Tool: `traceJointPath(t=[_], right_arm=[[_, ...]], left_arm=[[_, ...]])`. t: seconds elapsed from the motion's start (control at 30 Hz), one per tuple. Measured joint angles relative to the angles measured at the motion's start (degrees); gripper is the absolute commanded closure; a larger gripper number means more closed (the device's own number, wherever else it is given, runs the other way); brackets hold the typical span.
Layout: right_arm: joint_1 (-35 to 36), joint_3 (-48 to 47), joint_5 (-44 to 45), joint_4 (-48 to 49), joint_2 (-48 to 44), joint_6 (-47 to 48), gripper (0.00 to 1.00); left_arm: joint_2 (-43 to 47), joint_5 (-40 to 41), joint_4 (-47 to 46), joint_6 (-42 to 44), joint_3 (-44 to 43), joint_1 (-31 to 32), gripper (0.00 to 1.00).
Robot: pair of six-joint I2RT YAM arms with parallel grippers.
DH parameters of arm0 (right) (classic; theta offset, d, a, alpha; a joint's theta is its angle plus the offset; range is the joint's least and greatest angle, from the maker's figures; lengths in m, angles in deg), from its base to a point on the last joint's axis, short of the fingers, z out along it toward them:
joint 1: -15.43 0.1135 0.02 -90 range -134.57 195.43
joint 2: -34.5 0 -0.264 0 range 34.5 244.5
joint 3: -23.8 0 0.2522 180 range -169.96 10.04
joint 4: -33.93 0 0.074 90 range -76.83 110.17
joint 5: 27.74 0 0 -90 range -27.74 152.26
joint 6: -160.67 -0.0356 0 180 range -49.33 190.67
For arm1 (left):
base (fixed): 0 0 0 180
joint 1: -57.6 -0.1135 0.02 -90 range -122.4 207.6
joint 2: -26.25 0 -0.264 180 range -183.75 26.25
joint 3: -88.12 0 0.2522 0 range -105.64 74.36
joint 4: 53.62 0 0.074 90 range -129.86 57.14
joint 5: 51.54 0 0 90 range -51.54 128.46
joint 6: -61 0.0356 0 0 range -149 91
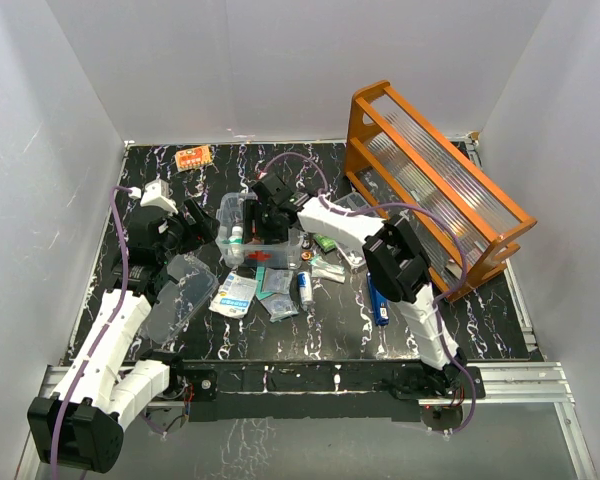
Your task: Organize the medicine kit
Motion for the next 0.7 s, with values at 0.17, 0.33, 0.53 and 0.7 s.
traceJointPath(t=[0.17,0.33,0.53,0.7], right_arm=[[0.0,0.1,2.0,0.1,-5.2,0.0,0.34],[0.0,3.6,3.8,1.8,-14.2,0.3,0.35],[0.0,16.9,6.9,5.5,-27.4,1.1,0.37],[0.0,28.5,10.4,7.6,-37.0,0.5,0.38]], left_arm=[[0.1,-0.8,1.7,0.0,-0.6,0.0,0.2],[0.9,-3.1,4.6,0.2,-1.8,0.0,0.2],[1.9,-8.7,10.9,1.5,-4.1,0.0,0.29],[2.3,-12.0,15.8,0.5,-4.0,0.4,0.43]])
